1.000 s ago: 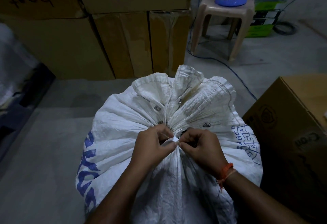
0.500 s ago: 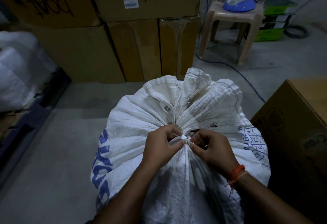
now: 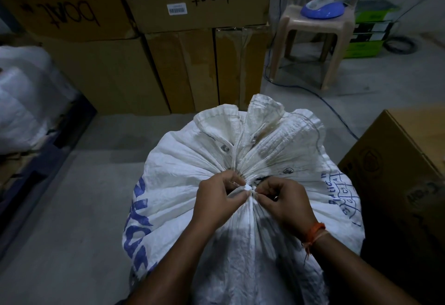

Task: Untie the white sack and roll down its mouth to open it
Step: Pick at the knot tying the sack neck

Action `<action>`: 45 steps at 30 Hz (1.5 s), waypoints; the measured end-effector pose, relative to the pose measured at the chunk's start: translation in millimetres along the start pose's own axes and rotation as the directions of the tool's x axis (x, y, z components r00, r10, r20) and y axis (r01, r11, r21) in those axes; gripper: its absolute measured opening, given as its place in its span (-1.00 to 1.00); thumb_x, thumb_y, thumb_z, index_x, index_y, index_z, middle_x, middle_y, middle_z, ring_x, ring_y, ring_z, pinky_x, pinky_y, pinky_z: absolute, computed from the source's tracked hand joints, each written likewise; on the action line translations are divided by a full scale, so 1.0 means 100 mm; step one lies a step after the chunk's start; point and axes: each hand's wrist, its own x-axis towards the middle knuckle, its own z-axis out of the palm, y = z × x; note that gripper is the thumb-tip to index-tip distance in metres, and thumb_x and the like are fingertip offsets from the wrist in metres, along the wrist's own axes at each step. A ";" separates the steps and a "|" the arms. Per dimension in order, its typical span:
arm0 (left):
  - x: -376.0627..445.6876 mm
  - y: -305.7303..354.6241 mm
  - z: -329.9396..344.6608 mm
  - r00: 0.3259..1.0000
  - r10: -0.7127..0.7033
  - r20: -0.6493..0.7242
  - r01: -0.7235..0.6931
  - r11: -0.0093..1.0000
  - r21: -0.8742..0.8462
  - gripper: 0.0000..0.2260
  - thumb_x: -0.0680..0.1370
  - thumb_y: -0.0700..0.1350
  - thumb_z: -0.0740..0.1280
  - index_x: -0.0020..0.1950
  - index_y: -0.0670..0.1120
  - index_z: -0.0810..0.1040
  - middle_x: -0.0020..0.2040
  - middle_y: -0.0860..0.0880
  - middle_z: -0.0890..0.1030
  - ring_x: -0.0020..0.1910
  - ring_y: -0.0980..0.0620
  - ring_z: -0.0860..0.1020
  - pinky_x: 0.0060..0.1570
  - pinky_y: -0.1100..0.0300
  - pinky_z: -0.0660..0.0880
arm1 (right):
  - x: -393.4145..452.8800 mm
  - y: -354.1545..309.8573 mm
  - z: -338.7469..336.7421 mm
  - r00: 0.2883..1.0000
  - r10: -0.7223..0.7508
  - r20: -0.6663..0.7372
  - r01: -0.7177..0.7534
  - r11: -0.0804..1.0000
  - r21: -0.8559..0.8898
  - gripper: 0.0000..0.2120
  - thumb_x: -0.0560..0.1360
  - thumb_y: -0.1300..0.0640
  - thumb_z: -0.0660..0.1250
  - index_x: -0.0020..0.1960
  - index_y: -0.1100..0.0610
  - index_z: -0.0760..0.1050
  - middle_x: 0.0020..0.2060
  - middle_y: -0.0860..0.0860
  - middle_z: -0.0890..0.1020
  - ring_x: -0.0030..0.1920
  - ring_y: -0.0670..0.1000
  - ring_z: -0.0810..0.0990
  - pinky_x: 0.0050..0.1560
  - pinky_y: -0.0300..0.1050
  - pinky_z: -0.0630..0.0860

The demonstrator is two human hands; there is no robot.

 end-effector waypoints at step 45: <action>0.03 0.04 -0.05 0.999 -0.018 0.033 0.019 1.000 -0.021 -0.82 0.40 0.01 0.66 -0.08 0.07 0.72 -0.27 0.07 0.75 -0.26 0.22 0.68 -0.27 0.32 0.52 | 0.05 -0.10 0.03 0.999 0.036 0.023 -0.036 0.999 -0.014 -0.88 0.36 0.12 0.60 -0.25 0.07 0.67 -0.38 -0.09 0.72 -0.31 -0.19 0.69 -0.28 -0.44 0.47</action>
